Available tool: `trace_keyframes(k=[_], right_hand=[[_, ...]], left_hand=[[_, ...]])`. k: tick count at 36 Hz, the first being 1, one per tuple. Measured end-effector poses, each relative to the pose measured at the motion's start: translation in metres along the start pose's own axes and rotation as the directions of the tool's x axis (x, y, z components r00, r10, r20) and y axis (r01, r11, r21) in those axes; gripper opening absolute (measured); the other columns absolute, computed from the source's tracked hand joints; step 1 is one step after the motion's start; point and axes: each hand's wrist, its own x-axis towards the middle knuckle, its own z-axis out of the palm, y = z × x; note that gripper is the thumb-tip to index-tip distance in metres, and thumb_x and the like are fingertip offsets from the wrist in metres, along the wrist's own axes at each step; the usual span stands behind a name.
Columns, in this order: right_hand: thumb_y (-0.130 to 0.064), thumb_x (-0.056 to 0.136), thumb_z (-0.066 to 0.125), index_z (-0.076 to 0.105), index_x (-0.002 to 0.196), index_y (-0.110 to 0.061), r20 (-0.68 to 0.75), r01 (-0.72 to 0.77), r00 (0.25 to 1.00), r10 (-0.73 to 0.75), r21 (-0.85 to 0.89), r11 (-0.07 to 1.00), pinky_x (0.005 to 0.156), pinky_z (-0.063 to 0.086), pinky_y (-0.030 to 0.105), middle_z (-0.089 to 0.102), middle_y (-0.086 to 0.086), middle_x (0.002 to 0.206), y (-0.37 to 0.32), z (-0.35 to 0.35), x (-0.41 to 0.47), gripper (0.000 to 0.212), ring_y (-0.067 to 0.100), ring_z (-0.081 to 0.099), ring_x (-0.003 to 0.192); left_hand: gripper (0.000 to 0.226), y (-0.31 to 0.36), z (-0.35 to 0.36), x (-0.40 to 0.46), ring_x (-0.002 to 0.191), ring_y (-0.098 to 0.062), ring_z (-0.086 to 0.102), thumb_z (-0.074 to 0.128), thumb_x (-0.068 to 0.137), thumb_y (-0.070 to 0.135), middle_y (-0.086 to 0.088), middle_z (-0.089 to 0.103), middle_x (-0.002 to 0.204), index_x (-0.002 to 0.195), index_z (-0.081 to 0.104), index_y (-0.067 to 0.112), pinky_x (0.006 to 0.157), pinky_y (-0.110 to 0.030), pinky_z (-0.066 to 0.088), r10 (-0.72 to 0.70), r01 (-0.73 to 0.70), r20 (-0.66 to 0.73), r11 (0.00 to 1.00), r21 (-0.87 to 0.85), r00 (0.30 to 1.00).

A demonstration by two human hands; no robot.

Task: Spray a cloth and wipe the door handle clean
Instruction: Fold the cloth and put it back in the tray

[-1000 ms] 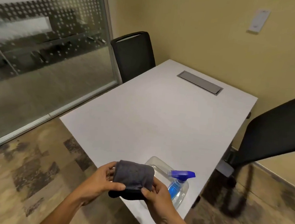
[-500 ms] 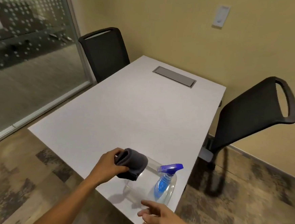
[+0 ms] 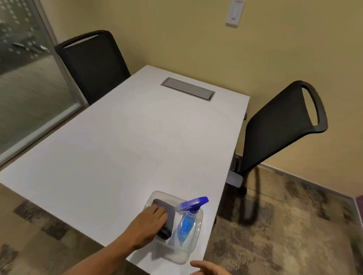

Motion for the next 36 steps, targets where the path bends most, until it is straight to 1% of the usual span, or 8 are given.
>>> trace_keyframes(k=[5, 8, 11, 17, 20, 24, 31, 36], right_hand=[[-0.037, 0.09, 0.071, 0.061, 0.127, -0.025, -0.061, -0.021, 0.998, 0.02, -0.023, 1.0, 0.091, 0.055, 0.02, 0.077, -0.005, 0.111, 0.0, 0.002, -0.006, 0.04, 0.015, 0.071, 0.108], [-0.033, 0.093, 0.068, 0.064, 0.126, -0.028, -0.093, 0.001, 0.996, -0.004, -0.036, 0.999, 0.087, 0.054, 0.016, 0.077, -0.006, 0.112, 0.0, 0.005, -0.011, 0.033, 0.011, 0.07, 0.108], [-0.027, 0.096, 0.066, 0.064, 0.126, -0.027, -0.124, 0.039, 0.991, -0.043, -0.034, 0.999, 0.08, 0.052, 0.011, 0.077, -0.005, 0.112, -0.001, 0.005, -0.014, 0.031, 0.012, 0.069, 0.111], [-0.022, 0.098, 0.063, 0.063, 0.126, -0.024, -0.141, 0.111, 0.983, -0.118, -0.057, 0.992, 0.08, 0.052, 0.013, 0.075, 0.002, 0.116, -0.008, -0.001, -0.014, 0.028, 0.014, 0.069, 0.11], [-0.018, 0.097, 0.064, 0.063, 0.125, -0.021, -0.172, 0.145, 0.973, -0.155, -0.064, 0.987, 0.087, 0.054, 0.017, 0.074, 0.009, 0.119, -0.008, -0.009, -0.014, 0.028, 0.02, 0.068, 0.111], [-0.009, 0.098, 0.061, 0.064, 0.122, -0.019, -0.213, 0.159, 0.964, -0.161, -0.029, 0.987, 0.082, 0.055, 0.02, 0.076, 0.007, 0.113, -0.007, -0.023, -0.013, 0.027, 0.017, 0.069, 0.107], [-0.014, 0.096, 0.065, 0.067, 0.12, -0.023, -0.289, 0.146, 0.949, -0.123, 0.059, 0.988, 0.082, 0.055, 0.024, 0.078, 0.001, 0.11, -0.001, -0.038, -0.023, 0.025, 0.015, 0.068, 0.107], [-0.014, 0.096, 0.065, 0.068, 0.117, -0.024, -0.332, 0.148, 0.937, -0.111, 0.09, 0.985, 0.075, 0.055, 0.022, 0.079, -0.001, 0.106, 0.001, -0.042, -0.031, 0.023, 0.012, 0.07, 0.094]], left_hand=[[0.057, 0.001, 0.011, 0.01, 0.077, -0.016, 0.069, 0.102, 0.047, 0.03, -0.003, 0.074, 0.098, 0.094, 0.073, 0.017, 0.064, -0.021, 0.058, -0.1, 0.099, 0.04, 0.995, 0.027, 0.994], [0.058, 0.001, 0.013, 0.021, 0.114, -0.028, 0.062, 0.083, 0.08, 0.029, -0.013, 0.06, 0.136, 0.13, 0.059, 0.01, 0.094, -0.033, 0.054, -0.189, 0.184, 0.107, 0.981, 0.057, 0.976], [0.067, -0.002, 0.01, 0.027, 0.13, -0.03, 0.048, 0.075, 0.088, 0.032, -0.014, 0.045, 0.15, 0.143, 0.043, 0.011, 0.107, -0.036, 0.044, -0.173, 0.163, 0.209, 0.985, 0.064, 0.963], [0.075, -0.015, 0.003, 0.04, 0.133, -0.027, 0.048, 0.081, 0.085, 0.034, -0.012, 0.042, 0.152, 0.144, 0.041, 0.011, 0.107, -0.035, 0.046, -0.168, 0.174, 0.394, 0.985, 0.022, 0.904], [0.069, -0.017, 0.004, 0.044, 0.132, -0.028, 0.048, 0.081, 0.086, 0.028, -0.013, 0.044, 0.148, 0.141, 0.044, 0.009, 0.105, -0.035, 0.047, -0.127, 0.115, 0.4, 0.992, 0.054, 0.908], [0.063, -0.017, 0.013, 0.043, 0.132, -0.03, 0.049, 0.075, 0.092, 0.03, -0.015, 0.043, 0.15, 0.142, 0.044, 0.009, 0.106, -0.039, 0.05, -0.071, 0.041, 0.384, 0.996, 0.085, 0.921], [0.057, -0.015, 0.017, 0.051, 0.134, -0.032, 0.052, 0.061, 0.101, 0.02, -0.015, 0.042, 0.155, 0.151, 0.036, 0.009, 0.111, -0.042, 0.046, -0.168, 0.215, 0.535, 0.976, -0.027, 0.828], [0.074, -0.018, 0.015, 0.061, 0.134, -0.032, 0.052, 0.075, 0.091, 0.031, -0.016, 0.046, 0.15, 0.149, 0.036, 0.007, 0.111, -0.04, 0.046, -0.212, 0.307, 0.621, 0.951, -0.048, 0.754]])
